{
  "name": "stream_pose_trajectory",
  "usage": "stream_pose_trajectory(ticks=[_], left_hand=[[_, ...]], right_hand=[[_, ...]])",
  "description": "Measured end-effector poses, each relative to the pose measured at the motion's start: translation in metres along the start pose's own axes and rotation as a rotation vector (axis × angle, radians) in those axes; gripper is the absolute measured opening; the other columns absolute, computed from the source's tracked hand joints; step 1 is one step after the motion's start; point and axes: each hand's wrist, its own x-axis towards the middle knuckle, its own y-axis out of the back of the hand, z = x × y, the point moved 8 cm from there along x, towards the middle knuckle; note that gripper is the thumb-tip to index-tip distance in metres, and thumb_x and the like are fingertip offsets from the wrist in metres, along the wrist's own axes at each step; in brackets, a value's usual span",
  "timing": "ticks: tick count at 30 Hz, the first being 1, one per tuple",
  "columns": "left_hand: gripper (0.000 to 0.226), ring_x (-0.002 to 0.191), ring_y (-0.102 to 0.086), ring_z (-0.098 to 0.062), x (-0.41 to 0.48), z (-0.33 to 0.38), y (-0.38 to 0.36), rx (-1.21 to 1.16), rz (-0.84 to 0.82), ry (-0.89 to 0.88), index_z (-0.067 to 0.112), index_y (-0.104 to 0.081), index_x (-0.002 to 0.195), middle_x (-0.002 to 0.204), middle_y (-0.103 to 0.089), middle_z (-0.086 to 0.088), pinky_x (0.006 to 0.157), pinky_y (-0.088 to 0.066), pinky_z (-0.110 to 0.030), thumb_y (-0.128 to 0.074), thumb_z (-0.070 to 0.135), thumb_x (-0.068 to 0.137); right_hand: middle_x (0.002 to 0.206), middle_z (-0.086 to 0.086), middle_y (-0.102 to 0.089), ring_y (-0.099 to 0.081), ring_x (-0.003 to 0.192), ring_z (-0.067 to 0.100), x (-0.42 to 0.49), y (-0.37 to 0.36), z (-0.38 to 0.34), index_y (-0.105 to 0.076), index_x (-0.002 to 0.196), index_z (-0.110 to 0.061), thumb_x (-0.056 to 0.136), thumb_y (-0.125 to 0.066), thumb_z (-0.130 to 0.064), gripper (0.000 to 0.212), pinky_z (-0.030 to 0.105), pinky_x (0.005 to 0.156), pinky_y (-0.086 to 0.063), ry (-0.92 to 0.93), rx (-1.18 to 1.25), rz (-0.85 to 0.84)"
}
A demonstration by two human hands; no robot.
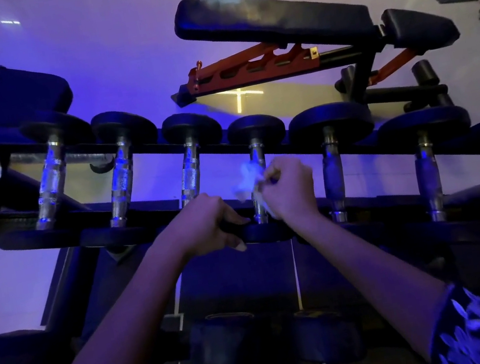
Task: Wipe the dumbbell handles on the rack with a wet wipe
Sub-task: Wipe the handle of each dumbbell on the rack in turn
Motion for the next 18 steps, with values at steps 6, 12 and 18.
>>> stream_pose_trajectory(ticks=[6,12,18], left_hand=[[0.053,0.099,-0.064,-0.004,-0.004,0.002,0.003,-0.021,0.017,0.015,0.026,-0.071,0.117,0.11,-0.073,0.007,0.082,-0.047,-0.023,-0.087,0.035,0.067],[0.053,0.082,-0.061,-0.003,-0.002,0.001,0.003,-0.035,0.025,0.058,0.029,-0.073,0.112,0.093,-0.075,0.011,0.07,-0.043,-0.023,-0.089,0.039,0.063],[0.053,0.09,-0.064,-0.003,0.001,-0.002,0.003,-0.089,-0.022,0.125,0.027,-0.075,0.108,0.093,-0.075,0.011,0.079,-0.05,-0.023,-0.092,0.035,0.058]], right_hand=[[0.066,-0.001,-0.059,-0.059,0.069,0.016,0.031,0.009,-0.002,-0.059,0.067,-0.012,0.075,-0.068,-0.003,0.016,0.022,0.056,-0.039,-0.098,0.146,0.123],[0.063,0.001,-0.06,-0.054,0.065,0.018,-0.009,0.001,0.01,-0.059,0.065,-0.008,0.073,-0.062,-0.002,0.01,0.02,0.052,-0.035,-0.017,0.033,-0.021],[0.071,0.005,-0.062,-0.056,0.068,0.018,0.027,0.004,-0.007,-0.06,0.067,-0.006,0.072,-0.067,-0.002,0.01,0.019,0.053,-0.041,-0.042,0.085,0.072]])
